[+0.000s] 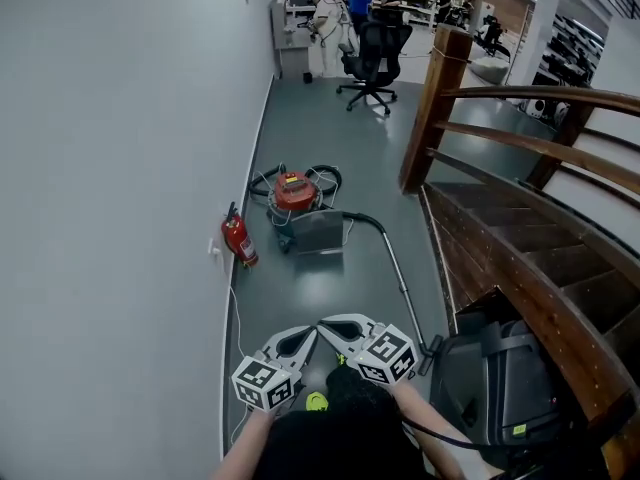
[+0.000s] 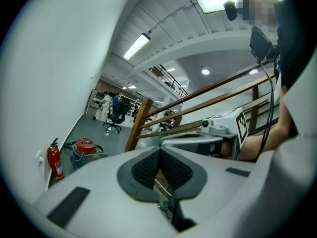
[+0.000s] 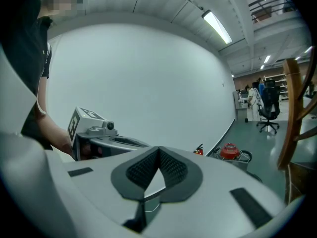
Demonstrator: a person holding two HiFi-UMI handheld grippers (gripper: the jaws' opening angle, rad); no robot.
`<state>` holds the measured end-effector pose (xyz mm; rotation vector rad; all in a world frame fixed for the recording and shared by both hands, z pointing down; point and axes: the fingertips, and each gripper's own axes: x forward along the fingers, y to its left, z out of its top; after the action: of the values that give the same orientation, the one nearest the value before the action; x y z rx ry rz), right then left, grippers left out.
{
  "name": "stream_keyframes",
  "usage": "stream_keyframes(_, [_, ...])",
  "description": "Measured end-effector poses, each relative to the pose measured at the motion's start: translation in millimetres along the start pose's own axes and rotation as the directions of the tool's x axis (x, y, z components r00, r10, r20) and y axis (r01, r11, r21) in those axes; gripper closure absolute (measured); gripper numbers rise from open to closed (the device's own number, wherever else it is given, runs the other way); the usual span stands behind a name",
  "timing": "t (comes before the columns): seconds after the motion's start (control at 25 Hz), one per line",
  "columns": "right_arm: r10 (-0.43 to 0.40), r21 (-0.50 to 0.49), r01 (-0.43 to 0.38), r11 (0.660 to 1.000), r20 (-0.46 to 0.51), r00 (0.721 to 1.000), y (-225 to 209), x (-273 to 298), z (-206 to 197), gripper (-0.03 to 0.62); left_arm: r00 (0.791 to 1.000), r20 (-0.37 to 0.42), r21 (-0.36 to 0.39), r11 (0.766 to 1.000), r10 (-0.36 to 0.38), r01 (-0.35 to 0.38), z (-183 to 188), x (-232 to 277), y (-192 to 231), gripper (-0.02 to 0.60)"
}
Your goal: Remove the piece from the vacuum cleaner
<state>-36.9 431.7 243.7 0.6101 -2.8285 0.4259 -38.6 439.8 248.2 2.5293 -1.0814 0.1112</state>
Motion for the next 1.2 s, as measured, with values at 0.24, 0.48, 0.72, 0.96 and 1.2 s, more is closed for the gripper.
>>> stream_keyframes(0.24, [0.018, 0.015, -0.018, 1.000, -0.011, 1.000, -22, 17, 3, 0.580, 0.999, -0.029, 0.006, 1.000, 0.016, -0.016, 5, 15, 22, 0.574])
stream_keyframes(0.48, [0.036, 0.032, -0.035, 0.999, -0.016, 0.999, -59, 31, 11, 0.580, 0.999, -0.046, -0.006, 1.000, 0.029, -0.029, 16, 45, 47, 0.574])
stream_keyframes(0.72, [0.055, 0.046, -0.053, 0.998, -0.034, 0.998, -111, 43, 23, 0.580, 0.997, -0.068, -0.028, 0.999, 0.041, -0.043, 31, 89, 75, 0.574])
stream_keyframes(0.96, [0.108, 0.006, -0.108, 0.994, -0.076, 0.991, -162, 55, 30, 0.580, 0.994, -0.082, -0.040, 0.996, 0.073, -0.076, 42, 135, 102, 0.574])
stream_keyframes(1.2, [0.156, 0.014, -0.155, 0.988, -0.091, 0.984, -207, 59, 36, 0.580, 0.990, -0.091, -0.058, 0.992, 0.111, -0.116, 51, 176, 119, 0.574])
